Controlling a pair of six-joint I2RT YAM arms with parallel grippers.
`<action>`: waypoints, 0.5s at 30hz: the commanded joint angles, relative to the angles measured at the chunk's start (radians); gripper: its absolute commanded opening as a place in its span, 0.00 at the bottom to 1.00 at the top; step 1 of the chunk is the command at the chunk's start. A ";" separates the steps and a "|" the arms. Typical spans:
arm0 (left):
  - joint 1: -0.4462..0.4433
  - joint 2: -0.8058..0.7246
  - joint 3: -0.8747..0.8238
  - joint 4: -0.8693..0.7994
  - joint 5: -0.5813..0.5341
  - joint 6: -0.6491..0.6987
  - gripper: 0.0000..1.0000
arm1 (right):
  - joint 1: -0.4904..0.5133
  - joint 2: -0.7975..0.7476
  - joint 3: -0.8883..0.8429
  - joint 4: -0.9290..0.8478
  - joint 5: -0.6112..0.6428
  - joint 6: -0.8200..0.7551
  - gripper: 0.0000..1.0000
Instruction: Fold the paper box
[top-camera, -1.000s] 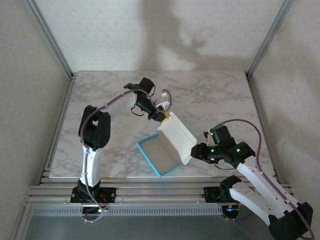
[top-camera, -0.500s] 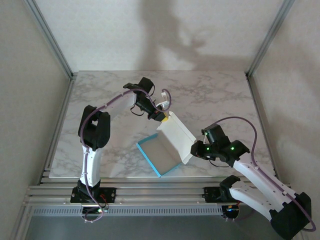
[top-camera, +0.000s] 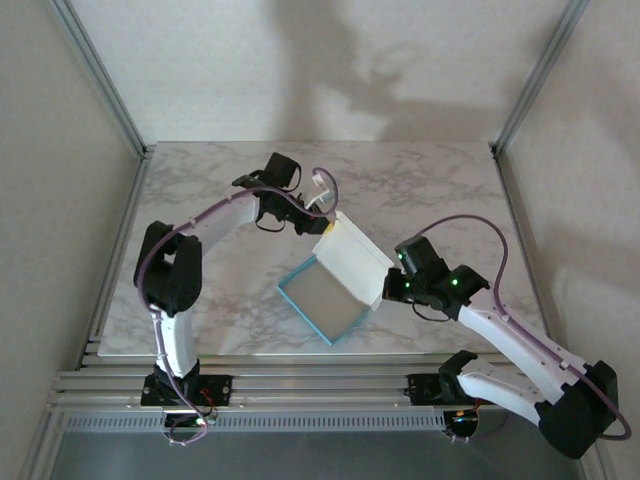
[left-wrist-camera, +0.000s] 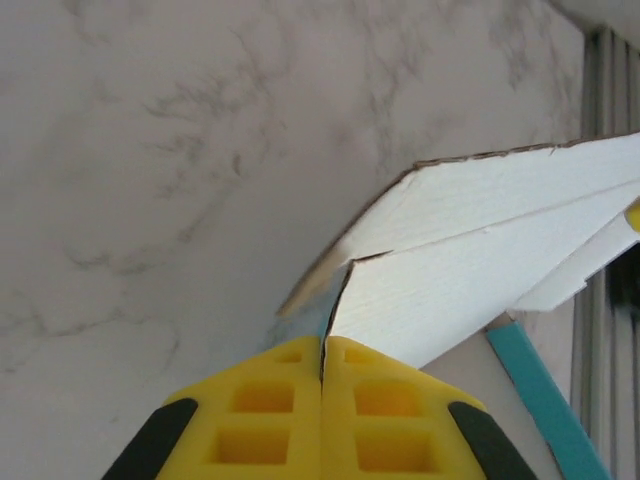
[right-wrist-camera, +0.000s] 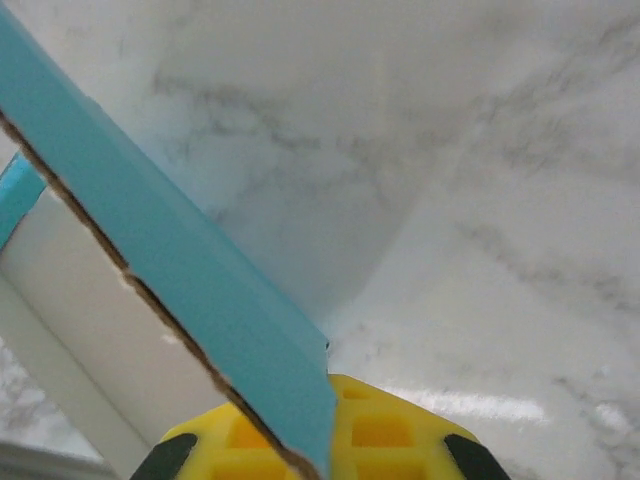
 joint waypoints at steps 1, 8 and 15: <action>0.004 -0.096 -0.075 0.235 -0.111 -0.262 0.06 | 0.006 0.058 0.113 -0.005 0.151 -0.084 0.00; -0.007 -0.216 -0.304 0.627 -0.320 -0.614 0.05 | 0.007 0.178 0.191 0.099 0.281 -0.122 0.00; -0.053 -0.204 -0.368 0.741 -0.480 -0.702 0.03 | 0.005 0.284 0.276 0.175 0.357 -0.162 0.00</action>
